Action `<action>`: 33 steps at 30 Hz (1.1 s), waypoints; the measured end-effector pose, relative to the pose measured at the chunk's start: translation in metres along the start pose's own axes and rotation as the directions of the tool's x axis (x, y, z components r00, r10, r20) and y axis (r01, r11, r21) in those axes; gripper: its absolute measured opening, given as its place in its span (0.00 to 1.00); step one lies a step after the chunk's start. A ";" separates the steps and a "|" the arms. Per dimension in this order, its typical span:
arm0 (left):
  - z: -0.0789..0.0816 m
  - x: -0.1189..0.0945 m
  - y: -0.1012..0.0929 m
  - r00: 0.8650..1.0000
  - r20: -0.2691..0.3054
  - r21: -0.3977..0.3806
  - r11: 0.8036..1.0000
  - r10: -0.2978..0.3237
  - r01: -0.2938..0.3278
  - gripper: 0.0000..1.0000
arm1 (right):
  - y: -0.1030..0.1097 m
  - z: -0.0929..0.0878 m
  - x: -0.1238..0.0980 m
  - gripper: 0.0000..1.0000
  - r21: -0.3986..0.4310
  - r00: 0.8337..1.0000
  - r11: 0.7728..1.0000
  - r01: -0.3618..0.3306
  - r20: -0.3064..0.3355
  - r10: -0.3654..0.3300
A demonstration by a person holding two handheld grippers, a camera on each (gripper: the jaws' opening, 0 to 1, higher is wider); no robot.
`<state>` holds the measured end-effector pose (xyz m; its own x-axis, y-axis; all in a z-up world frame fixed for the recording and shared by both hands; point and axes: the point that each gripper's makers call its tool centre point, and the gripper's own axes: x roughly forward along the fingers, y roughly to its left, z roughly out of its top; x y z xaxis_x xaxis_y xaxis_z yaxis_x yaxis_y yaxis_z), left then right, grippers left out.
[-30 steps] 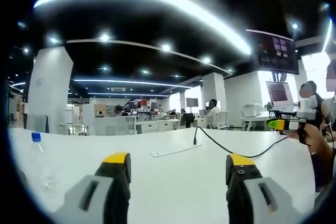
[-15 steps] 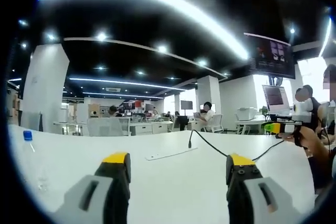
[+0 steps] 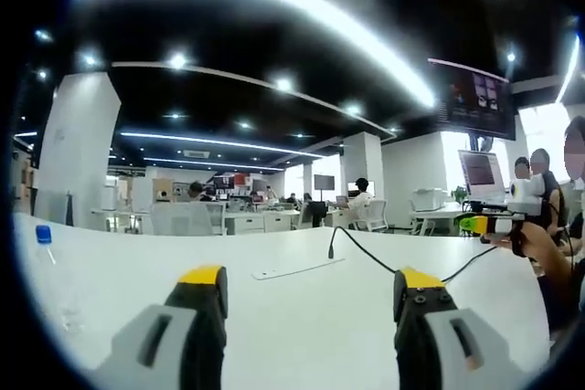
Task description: Locate the USB plug end of the data cable currently connected to the USB port on the desk. Grip the plug, withdraw it from the port, and place it onto the desktop.
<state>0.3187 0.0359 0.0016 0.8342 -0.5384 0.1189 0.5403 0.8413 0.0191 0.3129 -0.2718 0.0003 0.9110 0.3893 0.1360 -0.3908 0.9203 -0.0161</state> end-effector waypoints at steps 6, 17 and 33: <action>-0.001 0.013 0.006 1.000 0.008 -0.016 1.000 0.003 -0.003 0.74 | -0.007 0.005 0.010 0.56 -0.011 1.000 1.000 0.015 0.022 -0.015; -0.011 0.032 0.027 0.999 0.002 -0.087 0.996 0.034 -0.034 0.73 | -0.023 -0.003 0.028 0.56 -0.031 1.000 0.999 0.022 -0.012 -0.022; -0.009 0.038 0.018 1.000 0.007 0.008 1.000 -0.003 0.003 0.73 | -0.034 -0.012 0.022 0.56 -0.033 0.998 0.998 0.059 -0.024 -0.060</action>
<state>0.3612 0.0296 -0.0025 0.8319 -0.5406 0.1254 0.5417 0.8401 0.0276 0.3474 -0.2943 -0.0085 0.9357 0.3345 0.1125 -0.3321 0.9424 -0.0403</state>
